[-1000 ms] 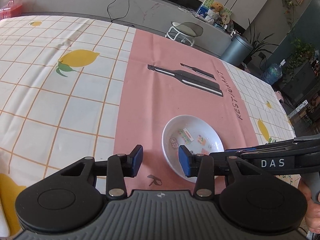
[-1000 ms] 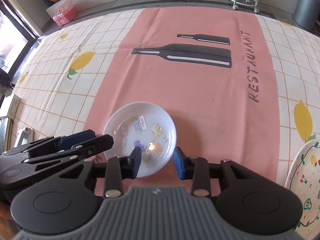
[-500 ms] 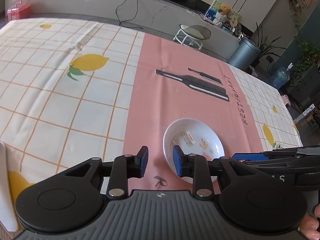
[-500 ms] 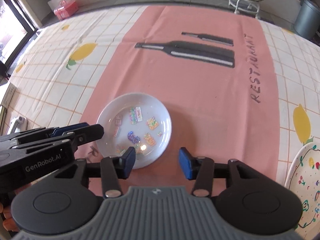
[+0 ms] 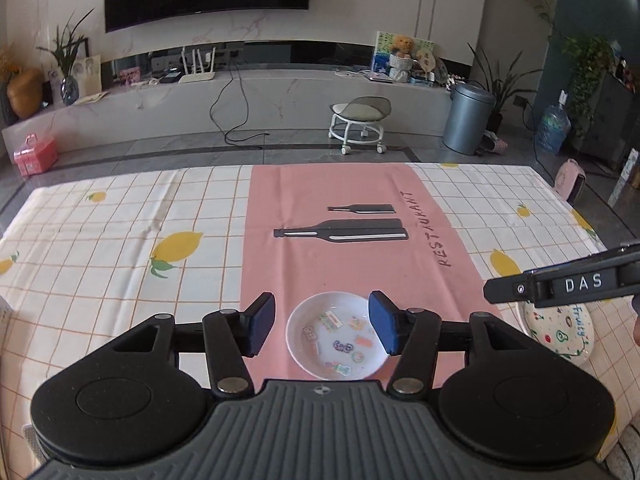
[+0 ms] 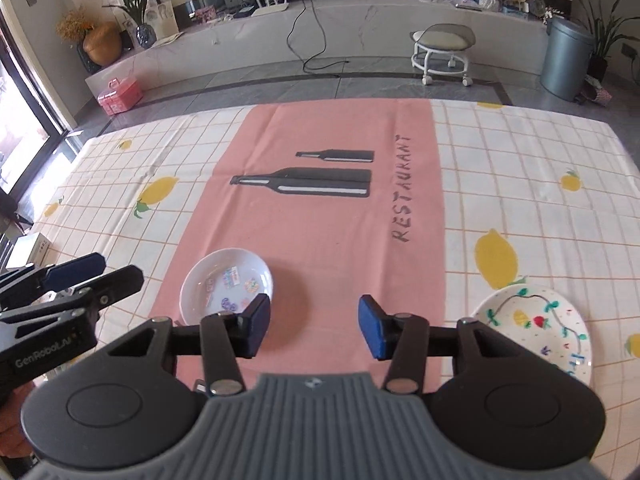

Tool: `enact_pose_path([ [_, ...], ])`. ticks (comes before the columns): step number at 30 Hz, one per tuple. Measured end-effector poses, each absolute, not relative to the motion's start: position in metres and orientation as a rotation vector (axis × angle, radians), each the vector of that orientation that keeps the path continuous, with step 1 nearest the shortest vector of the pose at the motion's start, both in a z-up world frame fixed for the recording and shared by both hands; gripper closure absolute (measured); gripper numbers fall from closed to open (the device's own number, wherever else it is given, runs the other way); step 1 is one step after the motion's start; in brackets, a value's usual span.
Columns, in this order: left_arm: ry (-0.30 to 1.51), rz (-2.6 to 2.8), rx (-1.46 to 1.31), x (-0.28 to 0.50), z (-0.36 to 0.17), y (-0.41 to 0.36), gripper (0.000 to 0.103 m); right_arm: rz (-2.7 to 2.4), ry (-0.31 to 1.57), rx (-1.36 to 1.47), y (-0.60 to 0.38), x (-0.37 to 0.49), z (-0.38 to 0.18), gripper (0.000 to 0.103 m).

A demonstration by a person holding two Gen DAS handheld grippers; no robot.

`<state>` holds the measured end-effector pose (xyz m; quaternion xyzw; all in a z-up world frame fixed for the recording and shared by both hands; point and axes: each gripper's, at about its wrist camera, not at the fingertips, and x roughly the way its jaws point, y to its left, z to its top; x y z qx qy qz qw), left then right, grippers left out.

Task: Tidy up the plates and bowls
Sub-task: 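Move both grippers to the Fruity painted plate and close on its rim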

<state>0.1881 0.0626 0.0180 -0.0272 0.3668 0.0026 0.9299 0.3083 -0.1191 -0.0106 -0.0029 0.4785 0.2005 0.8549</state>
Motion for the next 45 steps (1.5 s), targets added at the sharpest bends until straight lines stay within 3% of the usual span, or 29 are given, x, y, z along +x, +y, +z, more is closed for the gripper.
enact_pose_path([
  [10, 0.834, -0.114, 0.023, 0.222, 0.055, -0.024, 0.04, 0.294, 0.903, 0.122, -0.228, 0.298, 0.002, 0.051],
  [19, 1.048, -0.162, -0.009, 0.257, 0.005, -0.072, 0.044, 0.147, 0.965, 0.168, -0.286, 0.312, -0.027, 0.05],
  [30, 1.178, -0.143, -0.15, 0.278, -0.031, -0.084, 0.044, 0.109, 0.998, 0.378, -0.349, 0.319, -0.052, 0.051],
  [35, 1.197, -0.125, -0.177, 0.288, -0.048, -0.094, 0.044, 0.082, 1.057, 0.417, -0.359, 0.322, -0.068, 0.056],
  [45, 1.205, -0.193, -0.156, 0.301, -0.069, -0.122, 0.044, 0.046, 1.149, 0.319, -0.35, 0.329, -0.091, 0.055],
])
